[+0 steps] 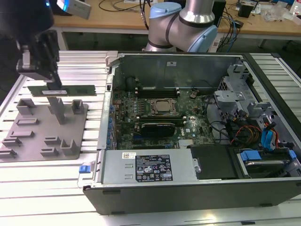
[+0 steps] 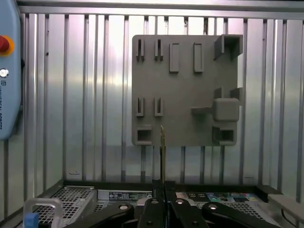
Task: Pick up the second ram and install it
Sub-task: 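Pick up the second ram and move it above second insertion slot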
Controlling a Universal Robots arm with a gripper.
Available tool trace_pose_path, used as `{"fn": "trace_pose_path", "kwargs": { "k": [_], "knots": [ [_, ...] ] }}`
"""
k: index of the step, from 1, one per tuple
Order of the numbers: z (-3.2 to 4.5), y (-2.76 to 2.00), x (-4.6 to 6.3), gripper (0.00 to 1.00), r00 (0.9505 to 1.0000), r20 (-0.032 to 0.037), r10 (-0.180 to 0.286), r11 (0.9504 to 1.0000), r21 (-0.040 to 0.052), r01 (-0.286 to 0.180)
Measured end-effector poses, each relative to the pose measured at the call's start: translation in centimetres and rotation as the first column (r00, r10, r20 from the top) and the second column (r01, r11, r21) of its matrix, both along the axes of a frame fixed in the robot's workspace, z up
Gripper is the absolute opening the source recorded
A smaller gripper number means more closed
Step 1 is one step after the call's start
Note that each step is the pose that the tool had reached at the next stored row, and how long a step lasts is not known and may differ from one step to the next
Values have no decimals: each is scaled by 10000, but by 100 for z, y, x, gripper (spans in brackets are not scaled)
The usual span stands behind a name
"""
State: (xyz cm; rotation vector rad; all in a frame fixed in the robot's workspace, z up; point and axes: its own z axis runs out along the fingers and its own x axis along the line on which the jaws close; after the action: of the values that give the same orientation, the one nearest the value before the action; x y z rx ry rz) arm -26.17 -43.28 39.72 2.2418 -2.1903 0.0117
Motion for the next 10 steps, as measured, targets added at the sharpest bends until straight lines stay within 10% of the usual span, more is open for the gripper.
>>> {"fn": "trace_pose_path", "kwargs": {
  "k": [10],
  "knots": [
    [-22,0,610,9,10000,-11,-1,10000,0,1]
  ]
}}
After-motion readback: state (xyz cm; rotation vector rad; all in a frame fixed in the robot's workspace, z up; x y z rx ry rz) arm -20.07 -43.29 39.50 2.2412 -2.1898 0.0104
